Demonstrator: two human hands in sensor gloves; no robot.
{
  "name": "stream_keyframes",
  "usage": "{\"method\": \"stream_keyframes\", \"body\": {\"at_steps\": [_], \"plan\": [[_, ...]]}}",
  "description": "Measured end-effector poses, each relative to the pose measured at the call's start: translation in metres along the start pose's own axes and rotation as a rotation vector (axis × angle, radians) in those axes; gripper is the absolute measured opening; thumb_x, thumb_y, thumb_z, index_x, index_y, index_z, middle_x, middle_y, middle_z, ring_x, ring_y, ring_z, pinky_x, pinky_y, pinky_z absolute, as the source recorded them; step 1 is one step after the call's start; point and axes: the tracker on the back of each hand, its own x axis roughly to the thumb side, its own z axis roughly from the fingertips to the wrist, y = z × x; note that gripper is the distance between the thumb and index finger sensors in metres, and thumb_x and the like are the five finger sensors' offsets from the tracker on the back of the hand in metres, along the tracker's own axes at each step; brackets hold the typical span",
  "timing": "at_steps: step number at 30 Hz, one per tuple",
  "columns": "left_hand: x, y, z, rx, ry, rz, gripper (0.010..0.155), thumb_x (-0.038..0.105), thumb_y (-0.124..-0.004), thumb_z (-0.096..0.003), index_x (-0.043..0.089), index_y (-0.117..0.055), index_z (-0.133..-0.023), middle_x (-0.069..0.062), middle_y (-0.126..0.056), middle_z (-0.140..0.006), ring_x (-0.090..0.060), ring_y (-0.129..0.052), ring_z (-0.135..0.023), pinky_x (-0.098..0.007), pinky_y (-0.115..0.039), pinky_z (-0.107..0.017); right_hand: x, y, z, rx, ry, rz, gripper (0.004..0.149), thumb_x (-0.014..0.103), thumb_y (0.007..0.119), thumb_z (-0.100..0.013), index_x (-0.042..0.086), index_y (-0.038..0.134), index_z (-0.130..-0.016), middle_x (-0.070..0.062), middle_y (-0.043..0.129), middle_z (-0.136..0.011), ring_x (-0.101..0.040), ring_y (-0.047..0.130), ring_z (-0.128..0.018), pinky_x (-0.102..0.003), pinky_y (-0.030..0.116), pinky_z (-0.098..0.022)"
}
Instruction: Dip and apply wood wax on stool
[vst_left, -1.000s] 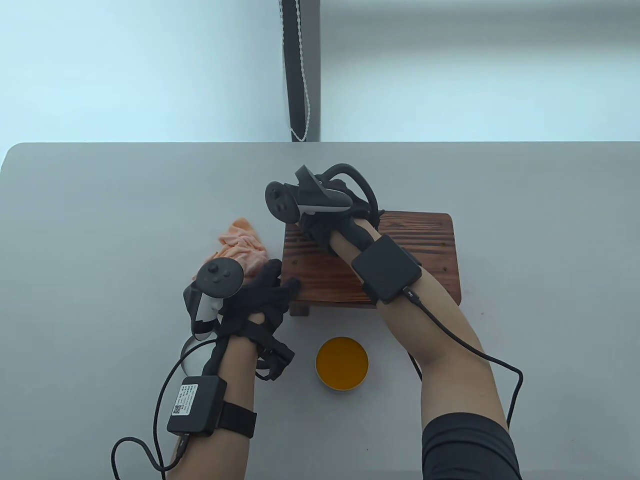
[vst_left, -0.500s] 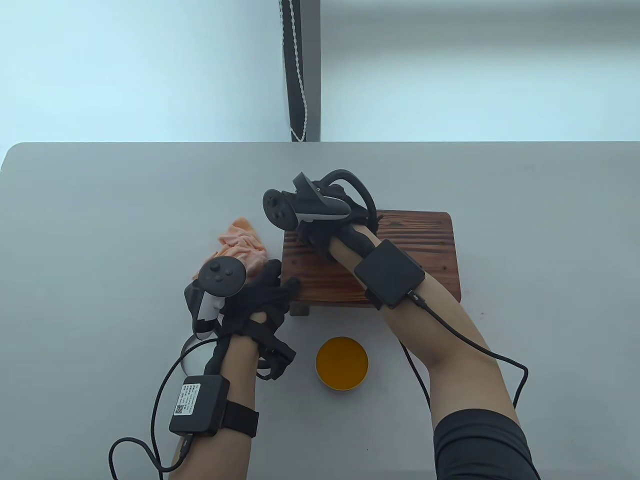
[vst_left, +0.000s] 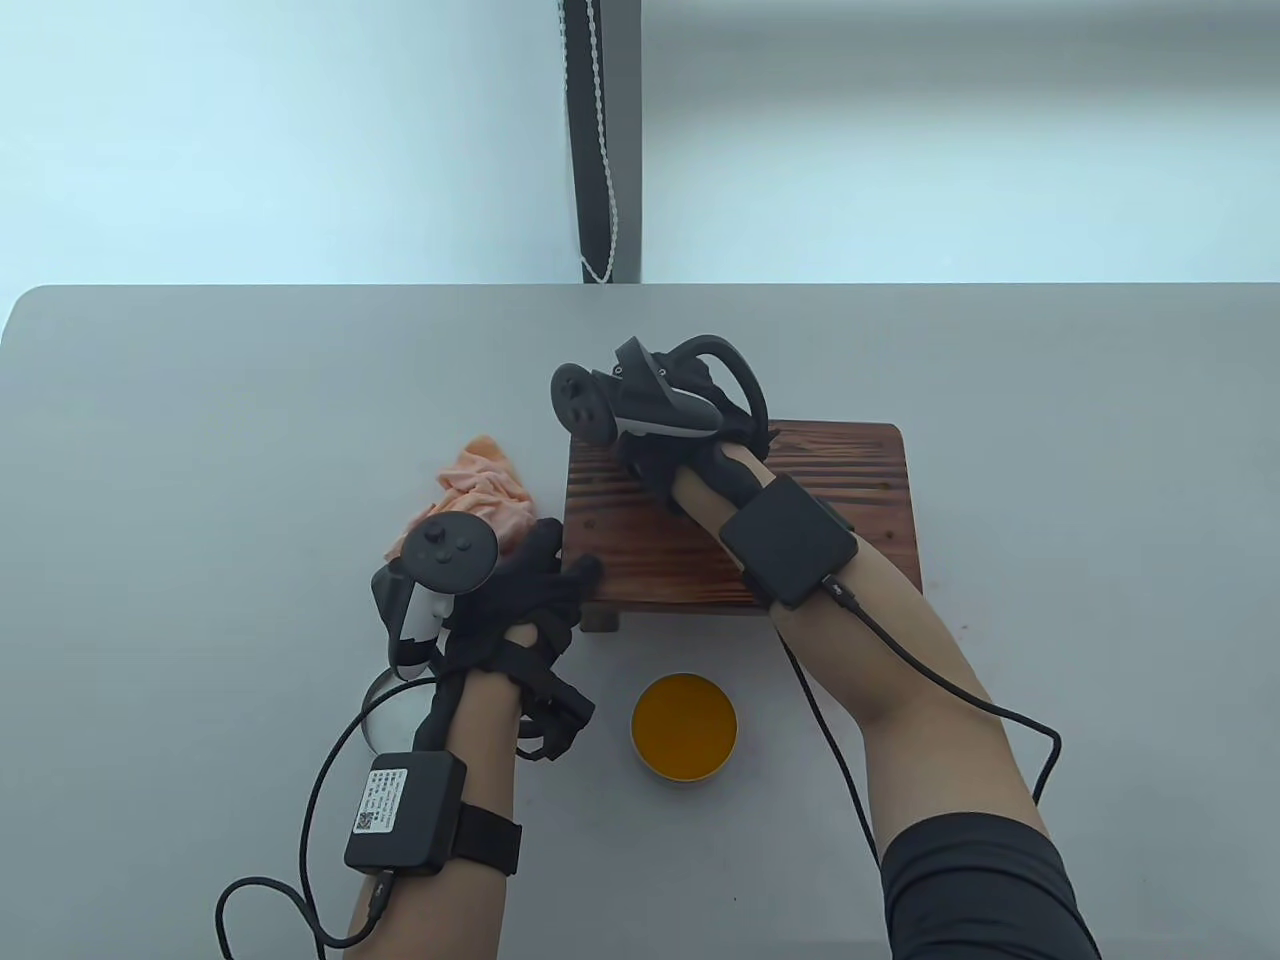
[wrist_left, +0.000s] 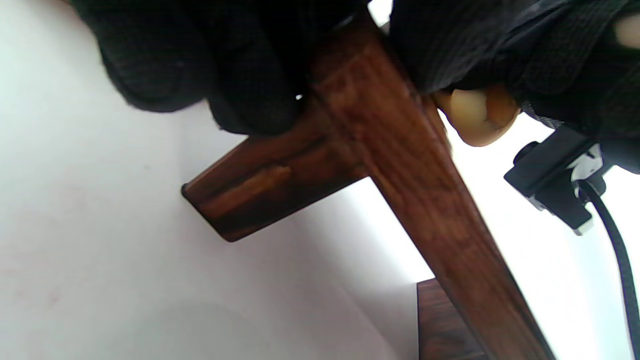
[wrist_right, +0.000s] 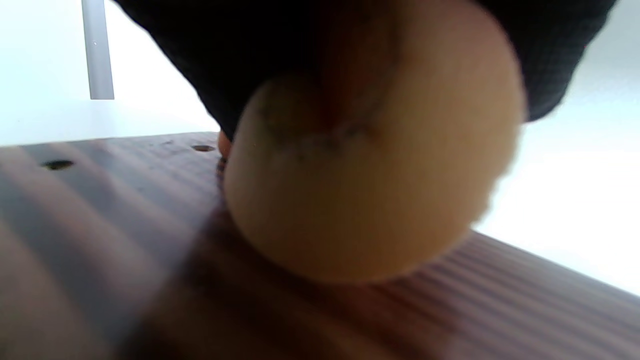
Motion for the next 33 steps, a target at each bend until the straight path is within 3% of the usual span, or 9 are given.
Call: {"method": "stream_keyframes", "body": {"at_steps": [5,12,17,21,26,28,33], "plan": [[-0.002,0.001,-0.001,-0.002,-0.010,0.004,0.085,0.043,-0.082,-0.0564,-0.004,-0.049,-0.118,-0.032,-0.079,-0.099,-0.043,-0.099,-0.070,-0.060,-0.088,-0.048,0.015,-0.009,0.016,0.134,-0.105,0.073,0.037,0.020,0.102,-0.043,0.011,0.100,-0.078,-0.025,0.100,-0.067,-0.039,0.106,-0.051,-0.066,0.088,-0.047],[-0.003,0.001,-0.002,-0.018,-0.004,0.021,0.085,0.043,-0.081,-0.0566,-0.002,-0.047,-0.119,-0.032,-0.079,-0.099,-0.042,-0.098,-0.071,-0.061,-0.087,-0.048,-0.005,0.001,0.003,0.031,0.055,0.048,0.036,0.021,0.100,-0.044,0.016,0.098,-0.080,-0.024,0.099,-0.068,-0.038,0.105,-0.051,-0.065,0.088,-0.048],[-0.006,0.000,-0.002,-0.010,-0.016,0.044,0.084,0.043,-0.082,-0.0567,-0.002,-0.047,-0.119,-0.033,-0.078,-0.098,-0.043,-0.097,-0.070,-0.062,-0.087,-0.048,0.005,-0.006,0.022,0.113,-0.067,0.055,0.037,0.020,0.102,-0.043,0.011,0.100,-0.079,-0.024,0.100,-0.066,-0.038,0.105,-0.050,-0.066,0.088,-0.047],[-0.004,0.000,-0.002,-0.015,-0.013,0.024,0.084,0.043,-0.081,-0.0568,-0.002,-0.047,-0.119,-0.032,-0.079,-0.098,-0.043,-0.098,-0.071,-0.061,-0.087,-0.048,-0.014,0.002,0.012,0.012,0.059,-0.012,0.036,0.021,0.100,-0.044,0.018,0.099,-0.079,-0.024,0.100,-0.068,-0.038,0.105,-0.051,-0.065,0.088,-0.048],[-0.005,0.000,-0.002,-0.023,-0.014,0.039,0.085,0.043,-0.081,-0.0568,-0.001,-0.046,-0.120,-0.032,-0.079,-0.098,-0.043,-0.097,-0.071,-0.062,-0.087,-0.048,-0.011,-0.002,0.021,0.112,0.044,0.112,0.037,0.020,0.100,-0.044,0.013,0.098,-0.080,-0.025,0.099,-0.067,-0.039,0.105,-0.051,-0.066,0.087,-0.048],[-0.005,0.000,-0.002,-0.021,-0.018,0.045,0.084,0.044,-0.081,-0.0569,-0.001,-0.046,-0.120,-0.032,-0.078,-0.098,-0.042,-0.097,-0.070,-0.061,-0.087,-0.049,-0.006,-0.005,0.027,0.139,-0.016,0.063,0.037,0.019,0.101,-0.043,0.010,0.099,-0.079,-0.025,0.100,-0.066,-0.039,0.105,-0.050,-0.067,0.087,-0.047],[-0.005,0.000,-0.002,-0.019,-0.025,0.040,0.084,0.043,-0.081,-0.0571,-0.001,-0.046,-0.120,-0.033,-0.079,-0.097,-0.043,-0.097,-0.070,-0.062,-0.086,-0.049,-0.018,0.002,0.020,0.030,0.062,-0.007,0.036,0.021,0.100,-0.044,0.017,0.099,-0.080,-0.024,0.099,-0.069,-0.038,0.105,-0.052,-0.065,0.087,-0.048]]}}
